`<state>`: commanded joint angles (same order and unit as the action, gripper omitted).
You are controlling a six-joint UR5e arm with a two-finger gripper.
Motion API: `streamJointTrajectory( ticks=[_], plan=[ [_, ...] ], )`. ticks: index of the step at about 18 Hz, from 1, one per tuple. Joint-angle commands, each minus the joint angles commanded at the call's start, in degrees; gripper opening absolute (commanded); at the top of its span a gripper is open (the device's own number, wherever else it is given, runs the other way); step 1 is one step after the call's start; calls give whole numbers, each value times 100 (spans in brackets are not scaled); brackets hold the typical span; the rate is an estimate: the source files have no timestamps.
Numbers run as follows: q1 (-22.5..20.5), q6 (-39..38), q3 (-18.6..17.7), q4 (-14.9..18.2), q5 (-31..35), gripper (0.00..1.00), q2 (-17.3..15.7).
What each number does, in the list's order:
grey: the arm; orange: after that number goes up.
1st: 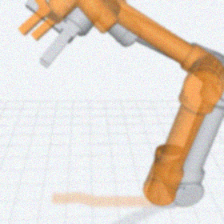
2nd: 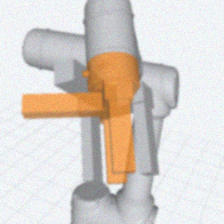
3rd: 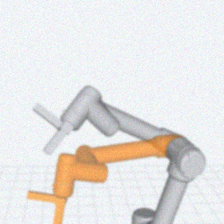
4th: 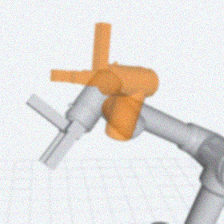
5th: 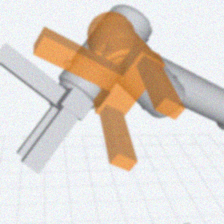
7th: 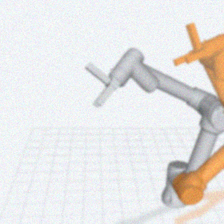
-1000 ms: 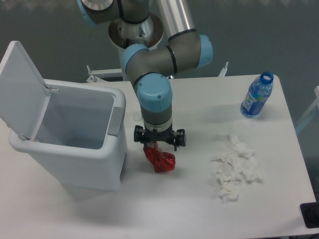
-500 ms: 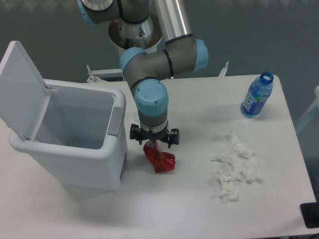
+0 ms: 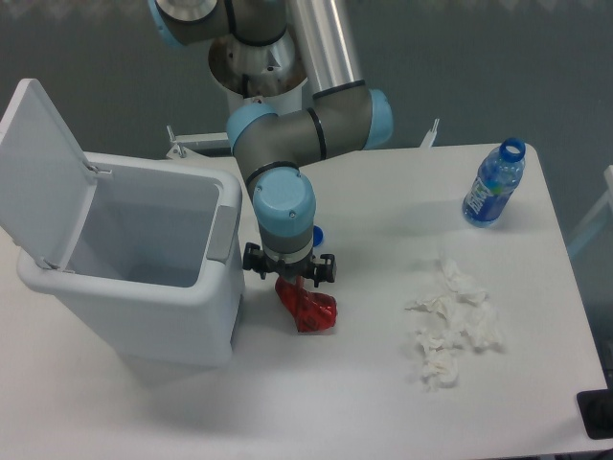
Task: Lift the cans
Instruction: 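Close the gripper on the crushed red can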
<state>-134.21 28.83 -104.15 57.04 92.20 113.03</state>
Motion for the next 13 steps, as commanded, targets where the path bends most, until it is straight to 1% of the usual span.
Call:
streamJointTrajectory(
  ticks=[1,4,13],
  plan=[
    [0,9,0,0,17,99,0],
    [0,9,9,9,35,91,0],
    [-26,79,44,18,141,91,70]
  ],
)
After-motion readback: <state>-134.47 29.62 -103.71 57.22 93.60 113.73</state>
